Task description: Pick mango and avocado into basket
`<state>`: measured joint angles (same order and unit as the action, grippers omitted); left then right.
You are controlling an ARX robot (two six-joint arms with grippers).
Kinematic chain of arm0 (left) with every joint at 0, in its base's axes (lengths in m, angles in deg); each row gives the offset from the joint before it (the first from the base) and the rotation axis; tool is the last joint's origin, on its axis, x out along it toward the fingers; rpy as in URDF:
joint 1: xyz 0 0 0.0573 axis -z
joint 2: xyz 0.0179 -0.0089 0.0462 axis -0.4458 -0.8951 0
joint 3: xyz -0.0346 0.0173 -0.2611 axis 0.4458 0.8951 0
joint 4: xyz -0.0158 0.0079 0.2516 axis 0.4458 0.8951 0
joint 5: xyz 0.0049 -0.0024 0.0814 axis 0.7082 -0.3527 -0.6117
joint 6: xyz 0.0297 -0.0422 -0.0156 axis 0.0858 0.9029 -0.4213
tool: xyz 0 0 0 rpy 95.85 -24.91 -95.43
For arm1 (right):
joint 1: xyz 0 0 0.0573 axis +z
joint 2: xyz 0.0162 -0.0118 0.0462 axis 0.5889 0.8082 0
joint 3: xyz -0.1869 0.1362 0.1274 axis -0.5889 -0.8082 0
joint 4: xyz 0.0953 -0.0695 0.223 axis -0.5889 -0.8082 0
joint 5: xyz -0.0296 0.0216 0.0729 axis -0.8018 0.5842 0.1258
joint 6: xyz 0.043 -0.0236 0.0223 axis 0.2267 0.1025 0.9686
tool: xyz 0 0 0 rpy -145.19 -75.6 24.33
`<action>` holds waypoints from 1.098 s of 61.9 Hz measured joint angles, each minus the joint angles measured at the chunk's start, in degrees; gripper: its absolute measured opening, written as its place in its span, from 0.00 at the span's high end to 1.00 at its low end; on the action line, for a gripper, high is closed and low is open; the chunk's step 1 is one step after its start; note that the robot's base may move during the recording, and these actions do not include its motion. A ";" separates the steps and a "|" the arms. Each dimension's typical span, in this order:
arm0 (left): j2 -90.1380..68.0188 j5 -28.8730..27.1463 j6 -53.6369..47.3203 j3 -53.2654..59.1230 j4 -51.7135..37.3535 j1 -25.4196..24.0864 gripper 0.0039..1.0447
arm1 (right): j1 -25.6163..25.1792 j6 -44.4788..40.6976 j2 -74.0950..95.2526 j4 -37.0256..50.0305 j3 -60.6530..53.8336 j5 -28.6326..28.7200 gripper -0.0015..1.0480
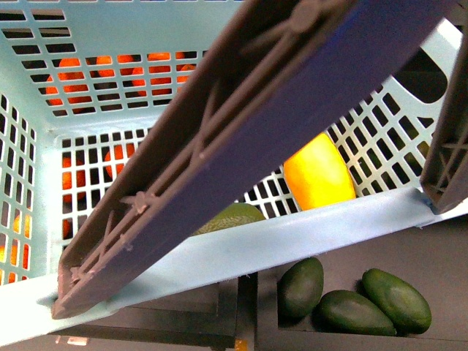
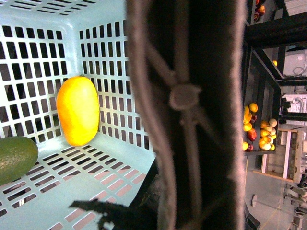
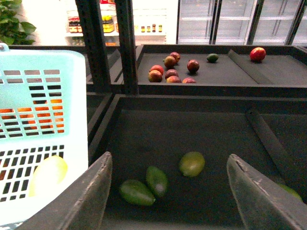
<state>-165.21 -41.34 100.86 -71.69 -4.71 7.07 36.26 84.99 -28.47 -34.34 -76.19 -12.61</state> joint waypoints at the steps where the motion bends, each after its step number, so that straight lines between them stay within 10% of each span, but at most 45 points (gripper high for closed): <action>1: 0.00 0.00 0.00 0.00 0.00 0.00 0.97 | 0.00 0.00 -0.02 0.00 0.00 0.00 0.27; 11: 0.00 0.02 -0.02 0.00 0.00 0.00 0.97 | 0.00 0.07 -0.02 0.00 0.00 0.00 0.07; 68: -0.07 -0.28 -0.35 0.00 0.00 0.15 0.97 | 0.00 0.31 -0.17 -0.15 0.00 0.11 0.08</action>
<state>-165.27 -41.62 100.51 -71.69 -4.71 7.22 36.26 85.30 -28.64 -34.49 -76.19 -12.50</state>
